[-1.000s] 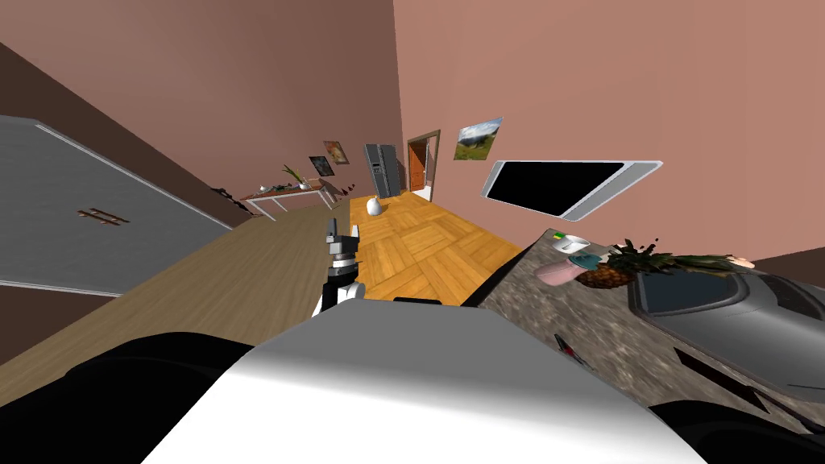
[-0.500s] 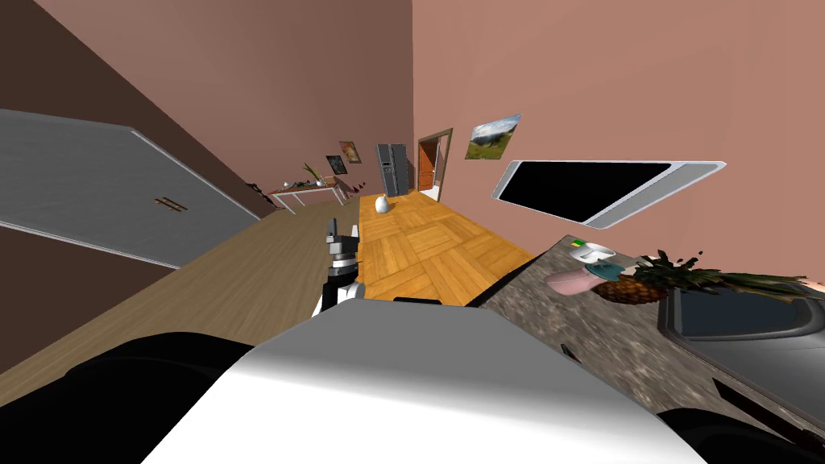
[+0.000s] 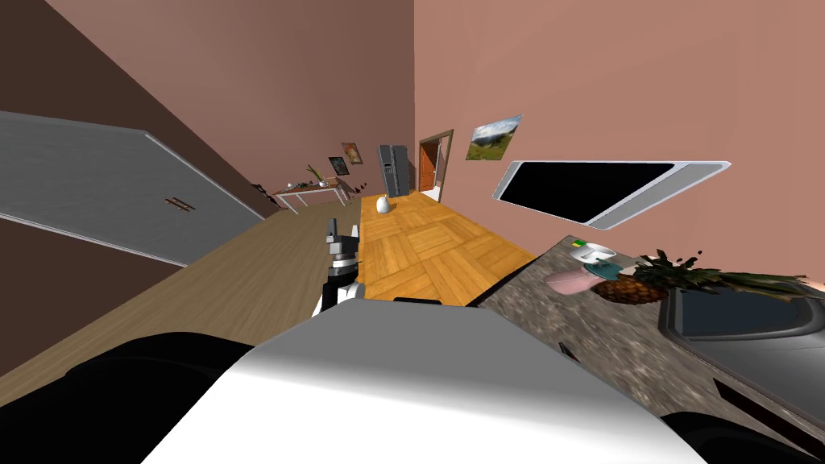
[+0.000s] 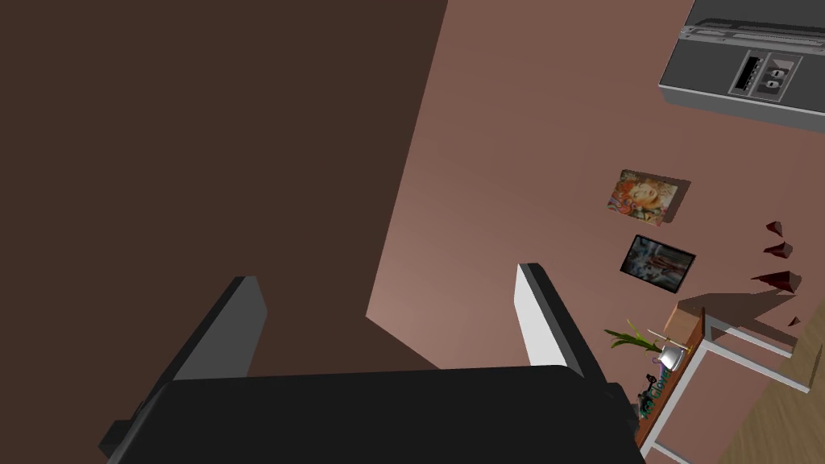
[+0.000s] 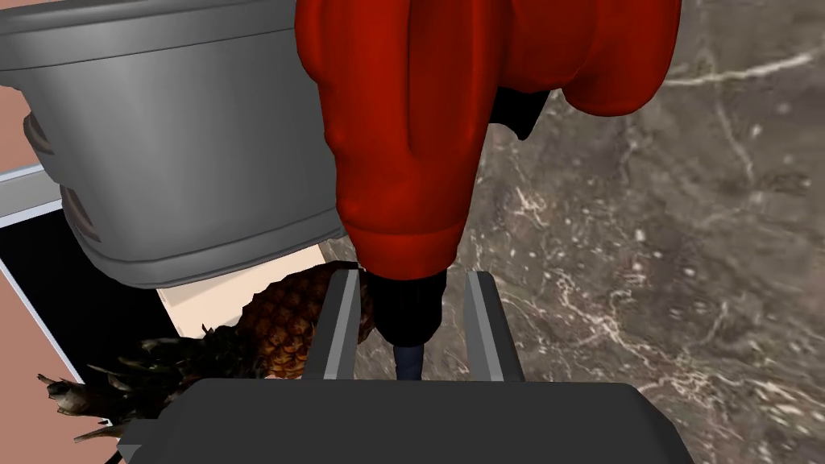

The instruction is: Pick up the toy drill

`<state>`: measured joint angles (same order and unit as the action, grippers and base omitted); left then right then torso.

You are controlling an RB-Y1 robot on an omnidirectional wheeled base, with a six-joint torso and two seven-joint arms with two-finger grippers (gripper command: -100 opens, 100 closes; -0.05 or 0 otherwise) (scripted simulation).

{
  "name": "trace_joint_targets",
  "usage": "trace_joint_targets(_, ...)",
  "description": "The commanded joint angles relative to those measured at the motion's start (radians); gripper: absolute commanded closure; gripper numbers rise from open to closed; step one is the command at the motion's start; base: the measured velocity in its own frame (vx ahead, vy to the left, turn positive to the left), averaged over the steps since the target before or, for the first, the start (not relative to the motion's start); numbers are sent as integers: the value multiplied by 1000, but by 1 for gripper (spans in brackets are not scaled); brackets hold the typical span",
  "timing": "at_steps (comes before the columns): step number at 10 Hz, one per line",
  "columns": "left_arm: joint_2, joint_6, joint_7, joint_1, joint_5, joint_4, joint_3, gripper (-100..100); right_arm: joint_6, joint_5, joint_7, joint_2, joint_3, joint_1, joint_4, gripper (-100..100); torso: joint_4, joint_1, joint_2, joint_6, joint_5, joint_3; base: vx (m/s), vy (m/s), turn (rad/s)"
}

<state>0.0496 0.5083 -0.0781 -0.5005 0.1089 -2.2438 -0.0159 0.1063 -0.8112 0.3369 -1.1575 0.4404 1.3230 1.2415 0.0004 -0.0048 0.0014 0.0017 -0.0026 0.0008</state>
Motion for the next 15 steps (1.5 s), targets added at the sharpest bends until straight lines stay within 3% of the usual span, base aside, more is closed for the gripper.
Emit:
trace_joint_targets(1,0,0,0,0,0,0,0,0,0,0,0,0,0,0,0,100,0,0,0,0,0,0,0,0,0)
trace_joint_targets(3,0,0,0,0,0,0,0,0,-1,0,0,0,0,0,0,100,0,0,0,0,0,0,0,0,0)
trace_joint_targets(4,0,0,0,0,0,0,0,0,-1,0,0,0,0,0,0,0,0,0,0,0,0,0,0,0,0)
trace_joint_targets(5,0,0,0,0,0,0,0,0,27,-9,24,-13,-18,-50,-34,100,0,0,0,0,0,0,50,12,-226)
trace_joint_targets(6,0,0,0,0,0,0,0,0,59,-19,50,-29,-33,-76,-64,100,0,1,-2,2,0,-1,90,46,-373)
trace_joint_targets(8,0,0,0,0,0,0,0,0,65,-19,50,-29,-33,-118,-81,100,-1,4,-3,1,0,-2,42,35,-64)
trace_joint_targets(11,0,0,0,0,0,0,0,0,143,-39,104,-61,-65,-211,-170,100,-1,1,-2,1,-2,-1,45,18,-182)
trace_joint_targets(13,0,0,0,0,0,0,0,0,143,-39,104,-61,-65,-254,-177,100,0,1,-1,1,-3,-1,25,20,-66)
trace_joint_targets(14,0,0,0,0,0,0,0,0,181,-49,131,-77,-80,-287,-218,100,0,0,-1,-1,-4,-1,39,20,-164)
trace_joint_targets(15,0,0,0,0,0,0,0,0,181,-49,131,-77,-80,-320,-224,100,0,0,-1,3,-4,-1,43,25,-147)
